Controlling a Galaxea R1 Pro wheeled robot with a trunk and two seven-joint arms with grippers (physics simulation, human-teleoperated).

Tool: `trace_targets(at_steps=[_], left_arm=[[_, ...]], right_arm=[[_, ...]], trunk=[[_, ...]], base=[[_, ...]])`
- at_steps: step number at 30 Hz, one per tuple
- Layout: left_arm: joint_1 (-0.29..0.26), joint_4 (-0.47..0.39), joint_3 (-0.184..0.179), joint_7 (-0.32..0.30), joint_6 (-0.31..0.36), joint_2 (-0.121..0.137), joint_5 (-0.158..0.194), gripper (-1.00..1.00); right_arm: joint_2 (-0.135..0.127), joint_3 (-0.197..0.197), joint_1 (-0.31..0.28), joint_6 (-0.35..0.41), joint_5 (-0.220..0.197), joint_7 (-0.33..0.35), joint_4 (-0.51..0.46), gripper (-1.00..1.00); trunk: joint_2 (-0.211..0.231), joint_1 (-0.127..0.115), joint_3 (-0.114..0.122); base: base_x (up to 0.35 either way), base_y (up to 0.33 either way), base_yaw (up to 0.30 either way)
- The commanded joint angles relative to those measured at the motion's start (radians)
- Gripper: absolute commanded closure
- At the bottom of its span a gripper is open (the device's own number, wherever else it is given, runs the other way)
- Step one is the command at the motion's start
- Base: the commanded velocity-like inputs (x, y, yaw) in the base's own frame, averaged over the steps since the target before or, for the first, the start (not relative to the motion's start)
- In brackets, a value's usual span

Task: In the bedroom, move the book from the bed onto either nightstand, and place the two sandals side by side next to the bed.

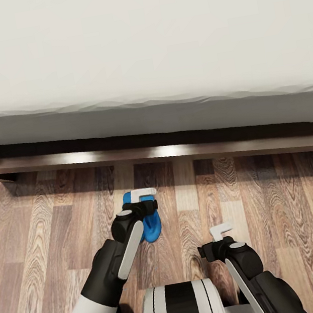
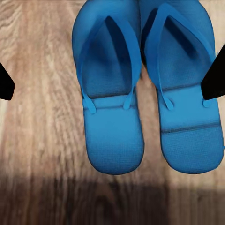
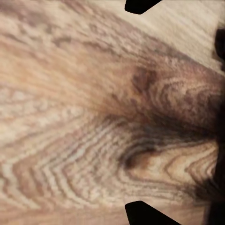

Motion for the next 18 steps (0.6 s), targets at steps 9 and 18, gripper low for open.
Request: trace_targets(at_steps=[9, 18], left_arm=[[0.081, -0.026, -0.005, 0.027, 0.001, 0.003, 0.008, -1.00], [0.132, -0.037, -0.007, 0.028, -0.003, 0.004, 0.008, -1.00]], right_arm=[[0.000, 0.004, -0.001, 0.005, -0.003, -0.006, -0.001, -1.00], [0.000, 0.004, -0.001, 0.005, -0.003, -0.006, -0.001, -1.00]], trunk=[[0.000, 0.000, 0.000], [0.000, 0.000, 0.000]], base=[[0.000, 0.000, 0.000], [0.000, 0.000, 0.000]])
